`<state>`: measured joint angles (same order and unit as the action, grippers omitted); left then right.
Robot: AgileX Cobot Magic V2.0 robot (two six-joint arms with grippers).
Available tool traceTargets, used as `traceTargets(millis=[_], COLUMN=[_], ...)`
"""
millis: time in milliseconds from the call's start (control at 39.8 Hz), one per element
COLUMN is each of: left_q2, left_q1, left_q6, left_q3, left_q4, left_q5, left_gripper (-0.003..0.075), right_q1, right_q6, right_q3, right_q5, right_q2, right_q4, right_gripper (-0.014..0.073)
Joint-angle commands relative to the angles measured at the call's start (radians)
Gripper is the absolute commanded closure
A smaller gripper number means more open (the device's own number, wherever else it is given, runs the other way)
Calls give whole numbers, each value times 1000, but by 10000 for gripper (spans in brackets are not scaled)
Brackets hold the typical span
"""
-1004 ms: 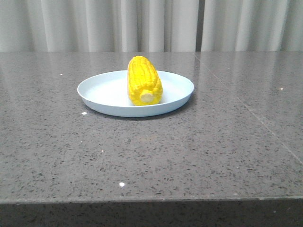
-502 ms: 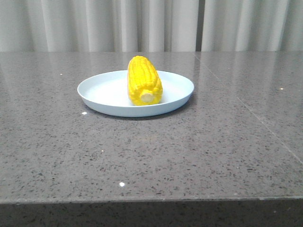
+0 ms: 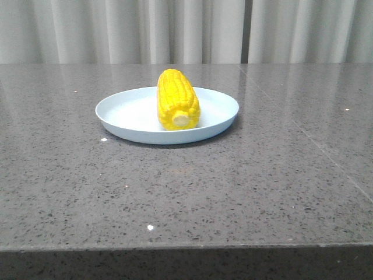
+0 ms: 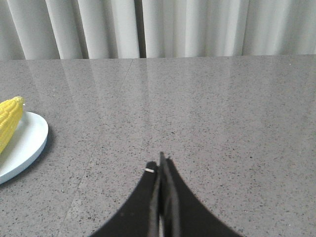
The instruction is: Place corn on plate with both arms
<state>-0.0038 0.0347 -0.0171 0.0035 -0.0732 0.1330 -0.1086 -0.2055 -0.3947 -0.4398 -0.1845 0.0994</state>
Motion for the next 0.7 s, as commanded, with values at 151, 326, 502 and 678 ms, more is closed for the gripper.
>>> traceTargets(millis=[151, 326, 502, 678], left_q2=[-21, -21, -21, -21], left_q1=[6, 6, 6, 6], left_q6=[-10, -10, -10, -10], left_q3=[5, 5, 5, 5], left_q4=[-9, -9, -9, -9], left_q5=[-85, -85, -85, -85], left_gripper=[741, 741, 741, 741], right_q1=[1, 0, 10, 39], right_q6=[7, 7, 7, 17], right_q3=[-28, 33, 202, 346], right_q5=[82, 101, 182, 274], right_q2=[-9, 1, 56, 95], right_q4=[28, 66, 25, -60], right_gripper=[656, 656, 656, 656])
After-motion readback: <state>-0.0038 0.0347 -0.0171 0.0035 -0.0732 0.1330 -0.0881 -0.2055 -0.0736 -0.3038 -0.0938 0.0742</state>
